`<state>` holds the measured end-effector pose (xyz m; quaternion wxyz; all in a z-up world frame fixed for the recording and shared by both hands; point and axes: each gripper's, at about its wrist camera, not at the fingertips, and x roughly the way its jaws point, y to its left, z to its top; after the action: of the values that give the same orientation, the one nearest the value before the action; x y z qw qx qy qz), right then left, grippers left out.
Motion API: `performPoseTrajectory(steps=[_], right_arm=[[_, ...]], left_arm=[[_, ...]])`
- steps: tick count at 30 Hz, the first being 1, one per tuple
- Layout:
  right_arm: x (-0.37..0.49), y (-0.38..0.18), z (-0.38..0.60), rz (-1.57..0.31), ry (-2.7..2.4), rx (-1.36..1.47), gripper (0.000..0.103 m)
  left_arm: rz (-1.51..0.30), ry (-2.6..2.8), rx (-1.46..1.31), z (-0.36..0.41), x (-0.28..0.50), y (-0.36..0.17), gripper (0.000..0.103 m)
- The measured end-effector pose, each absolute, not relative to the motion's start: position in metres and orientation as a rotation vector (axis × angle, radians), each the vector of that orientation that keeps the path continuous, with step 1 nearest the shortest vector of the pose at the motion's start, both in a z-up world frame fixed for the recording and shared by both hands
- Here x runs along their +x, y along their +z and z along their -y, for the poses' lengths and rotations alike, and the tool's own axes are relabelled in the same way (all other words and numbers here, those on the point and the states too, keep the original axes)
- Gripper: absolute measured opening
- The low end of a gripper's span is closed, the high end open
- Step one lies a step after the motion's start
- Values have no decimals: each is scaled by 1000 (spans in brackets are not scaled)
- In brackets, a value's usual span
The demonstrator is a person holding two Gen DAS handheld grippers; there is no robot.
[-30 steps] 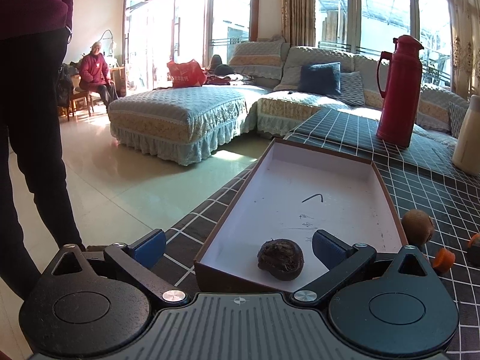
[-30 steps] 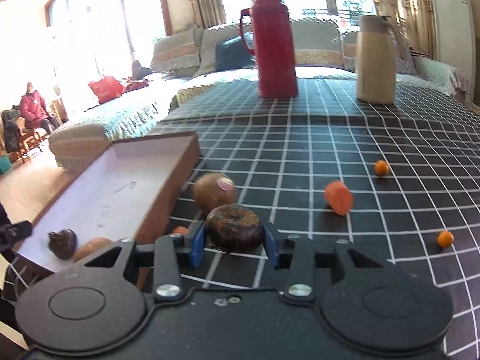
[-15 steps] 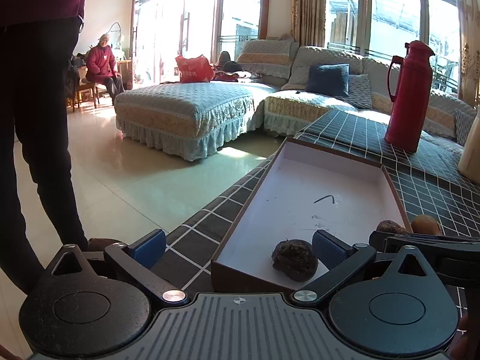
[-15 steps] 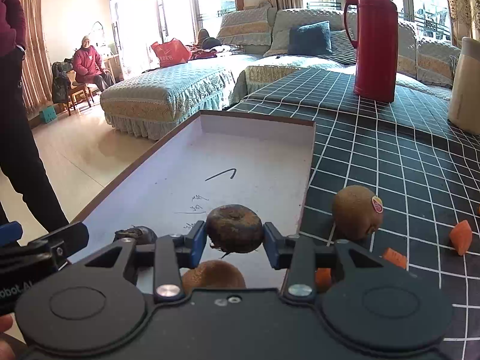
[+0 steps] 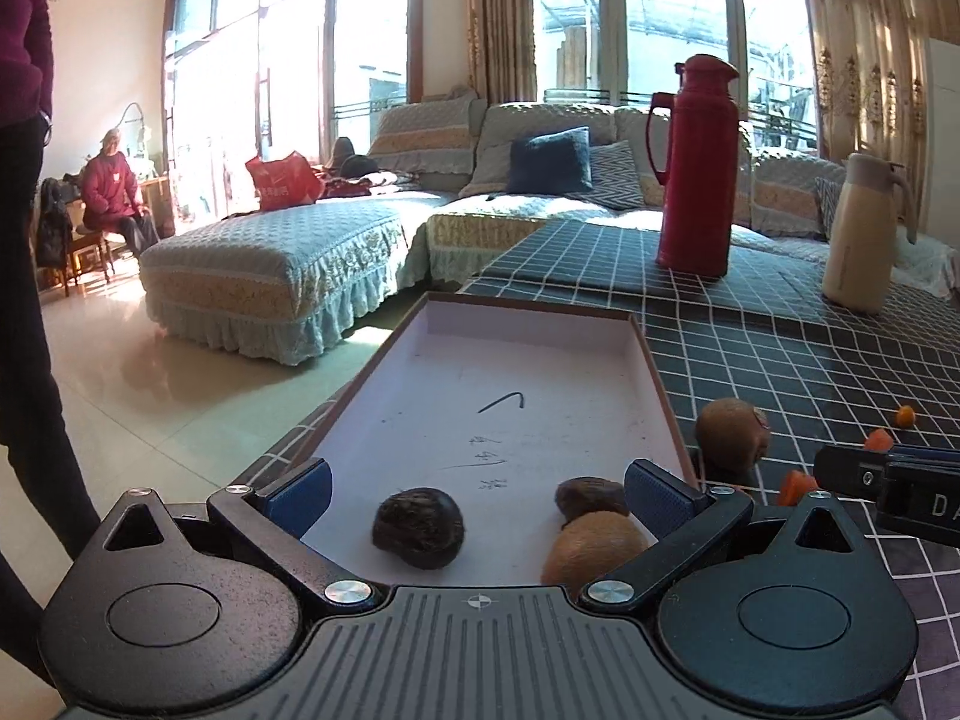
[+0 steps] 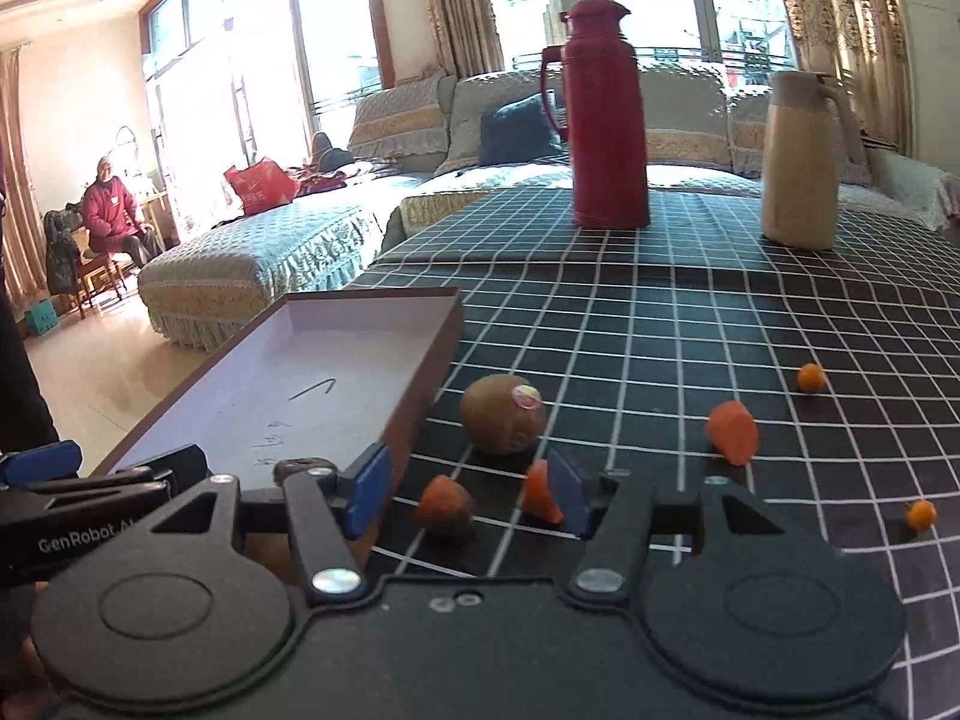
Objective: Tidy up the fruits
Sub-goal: 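Grasp the orange carrot chunk with the left gripper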
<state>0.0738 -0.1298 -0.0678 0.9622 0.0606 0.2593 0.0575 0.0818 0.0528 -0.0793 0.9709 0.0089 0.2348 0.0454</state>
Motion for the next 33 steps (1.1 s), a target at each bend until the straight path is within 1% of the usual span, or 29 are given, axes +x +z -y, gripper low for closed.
performPoseTrajectory(steps=[2, 7, 10, 14, 15, 16, 17, 18, 22, 28, 29, 30, 33], right_arm=[[62, -70, 153, -513, 62, 139, 66], [35, -78, 201, -488, -69, 130, 66], [25, -84, 224, -486, -114, 180, 66], [20, -87, 239, -477, -143, 193, 66], [19, -87, 241, -473, -148, 195, 66], [17, -87, 243, -469, -154, 200, 66], [17, -88, 245, -468, -156, 205, 66], [16, -89, 247, -468, -159, 210, 66], [14, -91, 250, -471, -159, 228, 66], [13, -92, 249, -471, -147, 233, 66], [13, -92, 249, -472, -147, 234, 67], [13, -92, 249, -472, -146, 237, 67], [12, -92, 250, -469, -146, 243, 69]], left_arm=[[-463, 49, 49, -35, 82, -78, 103], [-448, -71, 124, 17, 84, -77, 103], [-443, -119, 189, 49, 86, -82, 103], [-449, -157, 237, 78, 89, -87, 102], [-460, -165, 236, 83, 91, -88, 100], [-479, -178, 228, 86, 94, -89, 96], [-502, -185, 224, 87, 97, -92, 81], [-534, -192, 220, 88, 102, -94, 73], [-606, -133, 187, 83, 113, -105, 71], [-611, -105, 192, 84, 118, -107, 70], [-620, -101, 188, 85, 119, -108, 58], [-636, -97, 183, 85, 124, -110, 40], [-634, -71, 179, 85, 127, -110, 31]])
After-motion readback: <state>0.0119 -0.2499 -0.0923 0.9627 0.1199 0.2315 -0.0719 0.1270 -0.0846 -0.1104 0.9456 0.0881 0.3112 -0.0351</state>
